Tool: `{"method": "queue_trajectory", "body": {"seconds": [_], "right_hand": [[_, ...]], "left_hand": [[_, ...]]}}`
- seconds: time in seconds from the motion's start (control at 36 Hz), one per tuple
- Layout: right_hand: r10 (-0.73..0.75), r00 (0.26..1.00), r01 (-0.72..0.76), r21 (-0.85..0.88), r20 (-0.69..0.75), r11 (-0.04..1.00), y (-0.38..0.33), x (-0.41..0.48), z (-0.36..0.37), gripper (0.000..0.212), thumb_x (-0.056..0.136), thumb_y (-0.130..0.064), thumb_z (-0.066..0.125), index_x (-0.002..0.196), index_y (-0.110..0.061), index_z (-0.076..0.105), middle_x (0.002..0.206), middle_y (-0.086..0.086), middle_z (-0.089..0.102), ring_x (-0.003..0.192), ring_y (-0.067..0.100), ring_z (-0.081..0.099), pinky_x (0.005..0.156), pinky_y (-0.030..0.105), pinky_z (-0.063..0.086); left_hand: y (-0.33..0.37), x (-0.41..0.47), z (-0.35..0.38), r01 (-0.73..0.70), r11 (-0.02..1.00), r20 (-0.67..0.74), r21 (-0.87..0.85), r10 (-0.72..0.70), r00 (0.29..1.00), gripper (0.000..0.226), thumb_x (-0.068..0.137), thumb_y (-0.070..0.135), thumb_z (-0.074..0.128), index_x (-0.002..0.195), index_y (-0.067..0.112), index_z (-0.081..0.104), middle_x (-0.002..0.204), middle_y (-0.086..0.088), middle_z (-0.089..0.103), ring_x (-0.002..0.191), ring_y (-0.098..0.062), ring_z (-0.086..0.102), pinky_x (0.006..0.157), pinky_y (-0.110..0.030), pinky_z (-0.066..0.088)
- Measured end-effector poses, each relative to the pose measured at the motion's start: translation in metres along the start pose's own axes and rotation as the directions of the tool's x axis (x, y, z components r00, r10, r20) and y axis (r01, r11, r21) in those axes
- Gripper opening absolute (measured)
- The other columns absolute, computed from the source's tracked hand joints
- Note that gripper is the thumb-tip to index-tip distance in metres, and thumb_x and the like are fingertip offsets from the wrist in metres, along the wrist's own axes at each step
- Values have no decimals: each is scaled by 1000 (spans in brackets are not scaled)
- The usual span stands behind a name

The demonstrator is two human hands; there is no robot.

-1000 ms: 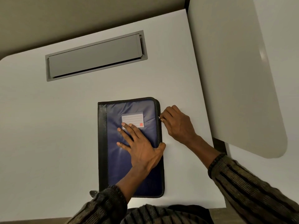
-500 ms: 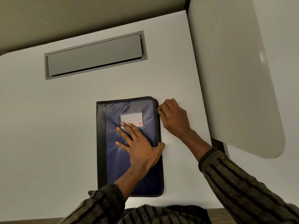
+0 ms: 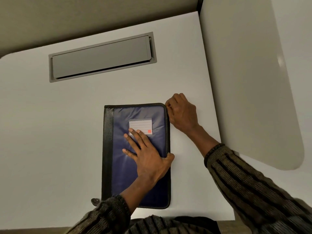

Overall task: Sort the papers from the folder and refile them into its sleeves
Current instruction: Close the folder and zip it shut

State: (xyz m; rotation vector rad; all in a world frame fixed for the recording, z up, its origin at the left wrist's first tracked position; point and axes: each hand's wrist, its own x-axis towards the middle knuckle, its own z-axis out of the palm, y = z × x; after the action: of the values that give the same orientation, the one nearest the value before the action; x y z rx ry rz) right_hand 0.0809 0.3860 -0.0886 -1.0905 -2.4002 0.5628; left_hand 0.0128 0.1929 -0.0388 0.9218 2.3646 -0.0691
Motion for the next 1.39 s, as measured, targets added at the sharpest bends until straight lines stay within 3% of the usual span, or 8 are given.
{"method": "queue_trajectory", "body": {"seconds": [0.17,0.42,0.69,0.94,1.17,1.39], "right_hand": [[-54,997,52,39,55,998,6,9,1,10,98,-10,57,91,-11,64,94,2,59,89,20,55,43,37,45],[71,991,-79,73,111,994,11,14,-3,10,91,-9,72,88,-17,69,89,-4,60,90,17,53,48,38,49],[-116,952,101,67,283,993,0,60,9,15,89,-4,69,85,-18,70,88,-2,59,91,19,51,49,38,49],[-37,947,20,55,319,998,9,60,0,15,90,-8,75,87,-23,77,89,-5,63,90,16,52,59,33,48],[-116,886,82,96,448,992,-9,86,8,9,92,-17,75,88,-24,78,90,-7,60,93,10,47,68,37,49],[-131,882,110,73,453,991,-15,87,12,6,93,-17,75,92,-22,78,93,-5,59,93,12,49,68,36,50]], "left_hand": [[3,3,0,14,1000,-9,10,-14,1000,150,63,85,55,163,2,-20,168,-17,-37,153,-43,-37,120,-79,0],[4,3,3,26,999,-13,23,-25,1000,149,66,86,57,164,4,-20,167,-16,-39,152,-44,-38,121,-77,-1],[6,5,3,41,996,-12,78,-40,999,152,65,88,59,164,0,-16,168,-22,-34,153,-48,-33,120,-79,3],[6,5,4,40,995,-22,88,-38,999,153,63,88,61,164,-2,-10,169,-26,-28,154,-51,-28,119,-80,4],[7,5,2,53,993,-5,107,-52,999,154,65,89,61,163,-2,-14,167,-27,-32,153,-52,-32,120,-79,2],[10,4,-1,60,992,8,110,-61,998,155,64,90,62,162,-2,-16,166,-29,-32,151,-54,-32,119,-79,0]]}}
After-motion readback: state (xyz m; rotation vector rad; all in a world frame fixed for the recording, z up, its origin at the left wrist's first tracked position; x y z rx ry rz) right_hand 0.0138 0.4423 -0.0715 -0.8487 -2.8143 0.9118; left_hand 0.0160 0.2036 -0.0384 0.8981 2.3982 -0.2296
